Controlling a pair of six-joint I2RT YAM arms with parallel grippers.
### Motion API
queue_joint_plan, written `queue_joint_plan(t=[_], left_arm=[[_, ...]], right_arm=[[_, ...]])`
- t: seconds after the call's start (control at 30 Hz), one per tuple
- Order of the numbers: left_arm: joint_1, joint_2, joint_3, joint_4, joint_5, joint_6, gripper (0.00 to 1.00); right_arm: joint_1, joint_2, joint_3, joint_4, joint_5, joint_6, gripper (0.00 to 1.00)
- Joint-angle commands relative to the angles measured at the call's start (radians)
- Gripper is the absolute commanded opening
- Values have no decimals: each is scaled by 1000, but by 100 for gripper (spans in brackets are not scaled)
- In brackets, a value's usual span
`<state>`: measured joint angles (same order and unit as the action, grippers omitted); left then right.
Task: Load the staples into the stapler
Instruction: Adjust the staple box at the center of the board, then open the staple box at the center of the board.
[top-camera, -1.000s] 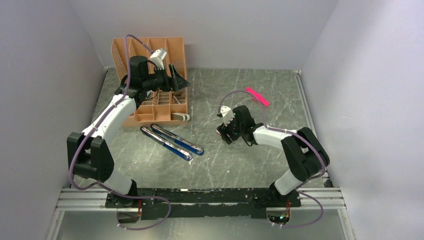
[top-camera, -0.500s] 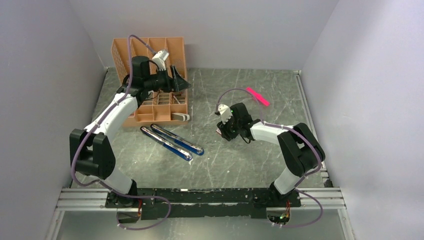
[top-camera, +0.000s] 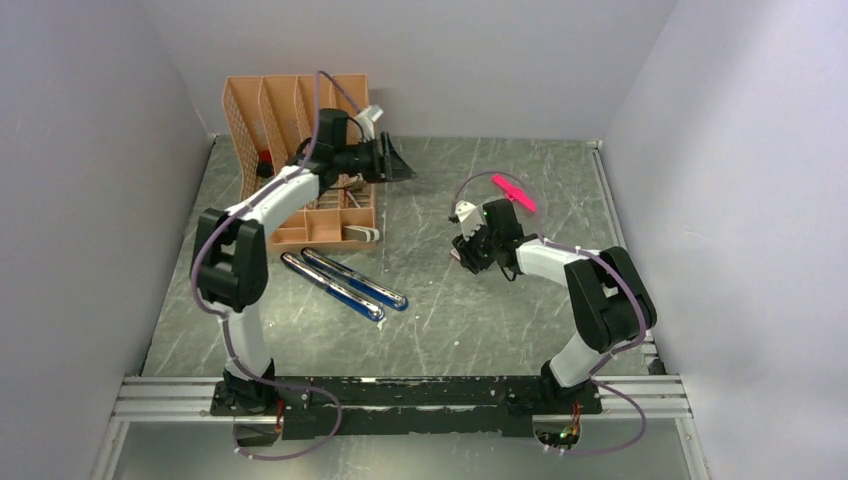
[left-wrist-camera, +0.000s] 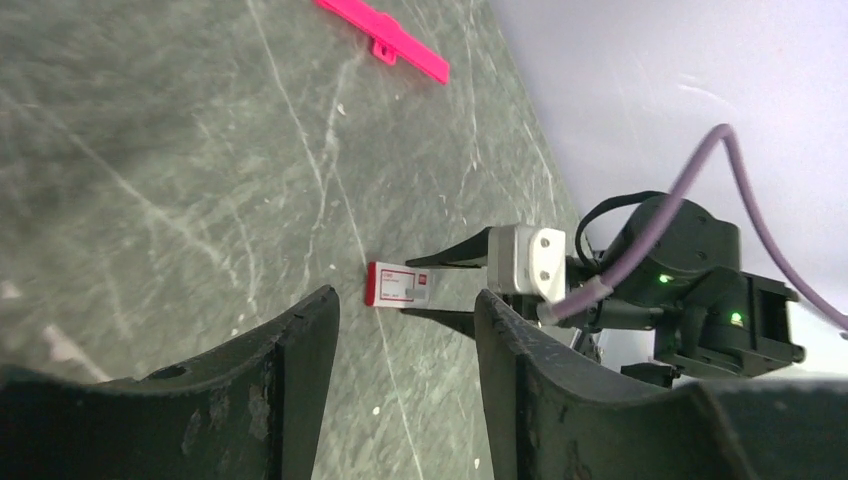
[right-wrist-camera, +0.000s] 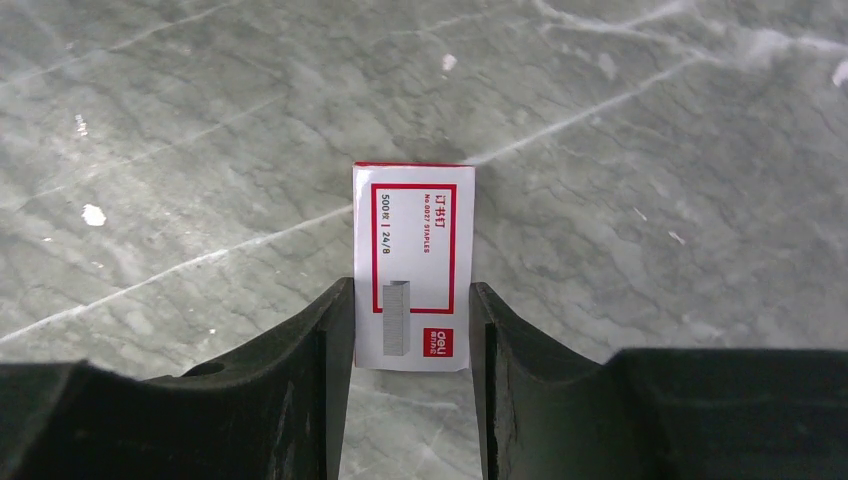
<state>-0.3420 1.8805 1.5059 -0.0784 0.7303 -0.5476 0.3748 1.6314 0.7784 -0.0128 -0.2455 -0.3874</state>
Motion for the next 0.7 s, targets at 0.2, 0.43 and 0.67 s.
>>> queue_joint_plan(t=[0.2,0.43,0.67], left_arm=[[-112,240,152,-16,-1,-40,56],[-136,325,161,4,7,-48,54],[-152,327,70,69,82,-12,52]], right_arm=[[1,14,-6,35,-89,-93,29],[1,7,-20,54,-83,-93,29],[0,20,-21,65,-101,-103,29]])
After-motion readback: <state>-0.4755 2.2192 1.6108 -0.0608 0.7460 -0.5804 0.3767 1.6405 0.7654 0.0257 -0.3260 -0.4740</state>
